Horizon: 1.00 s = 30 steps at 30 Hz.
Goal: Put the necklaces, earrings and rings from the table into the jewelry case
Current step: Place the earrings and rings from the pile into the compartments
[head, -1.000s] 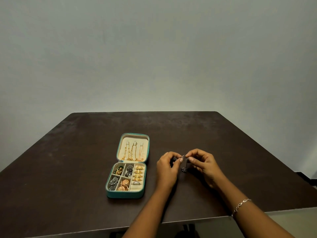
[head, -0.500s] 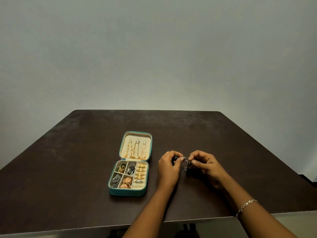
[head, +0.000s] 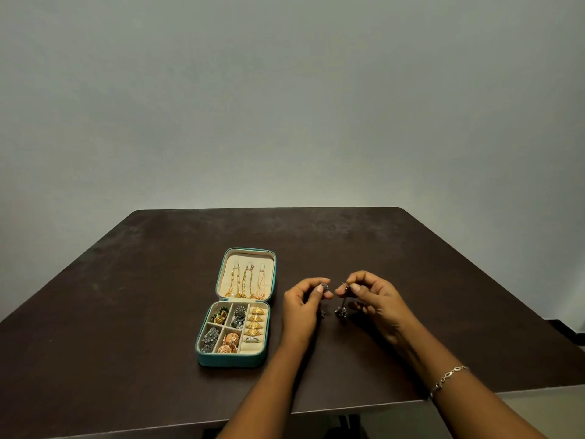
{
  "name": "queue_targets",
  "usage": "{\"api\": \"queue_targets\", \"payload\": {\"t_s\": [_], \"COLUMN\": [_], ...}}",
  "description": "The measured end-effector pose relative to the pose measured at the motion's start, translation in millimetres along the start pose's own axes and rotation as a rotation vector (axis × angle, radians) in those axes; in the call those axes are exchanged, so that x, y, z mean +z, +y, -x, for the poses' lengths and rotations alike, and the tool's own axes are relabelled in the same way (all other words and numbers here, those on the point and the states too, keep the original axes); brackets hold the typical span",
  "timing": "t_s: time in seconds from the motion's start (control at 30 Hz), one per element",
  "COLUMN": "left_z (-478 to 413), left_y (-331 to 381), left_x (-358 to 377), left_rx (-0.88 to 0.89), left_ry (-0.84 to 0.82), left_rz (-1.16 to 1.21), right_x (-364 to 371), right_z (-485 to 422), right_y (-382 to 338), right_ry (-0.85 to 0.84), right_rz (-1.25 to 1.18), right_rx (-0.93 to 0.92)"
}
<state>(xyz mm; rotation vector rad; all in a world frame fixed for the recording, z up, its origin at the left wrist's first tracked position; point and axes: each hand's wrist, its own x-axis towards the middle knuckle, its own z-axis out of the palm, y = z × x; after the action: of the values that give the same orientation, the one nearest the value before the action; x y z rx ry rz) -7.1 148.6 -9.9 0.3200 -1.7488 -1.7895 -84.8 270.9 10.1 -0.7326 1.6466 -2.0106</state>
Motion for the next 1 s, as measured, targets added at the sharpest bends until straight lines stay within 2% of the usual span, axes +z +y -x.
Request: {"api": "queue_targets", "payload": {"t_s": [0.23, 0.4, 0.63, 0.87, 1.0], "left_z": [-0.3, -4.4, -3.4, -1.1, 0.7], "left_y": [31.2, 41.7, 58.1, 70.3, 78.2], "left_x": [-7.6, -10.5, -20.0, -33.7, -46.5], "left_rx": [-0.129, -0.138, -0.025, 0.139, 0.151], "left_ry": [-0.092, -0.112, -0.14, -0.183, -0.192], "left_rz": [0.286, 0.161, -0.004, -0.083, -0.086], "right_x": [-2.6, -6.3, 1.7, 13.6, 20.8], "right_z": [-4.1, -3.4, -2.8, -1.7, -0.4], "right_y": [-13.5, -24.4, -30.6, -31.3, -33.0], "right_ry": [-0.003, -0.004, -0.038, -0.053, -0.06], "right_rz": [0.026, 0.068, 0.167, 0.222, 0.236], "right_rx": [-0.073, -0.099, -0.113, -0.11, -0.098]}}
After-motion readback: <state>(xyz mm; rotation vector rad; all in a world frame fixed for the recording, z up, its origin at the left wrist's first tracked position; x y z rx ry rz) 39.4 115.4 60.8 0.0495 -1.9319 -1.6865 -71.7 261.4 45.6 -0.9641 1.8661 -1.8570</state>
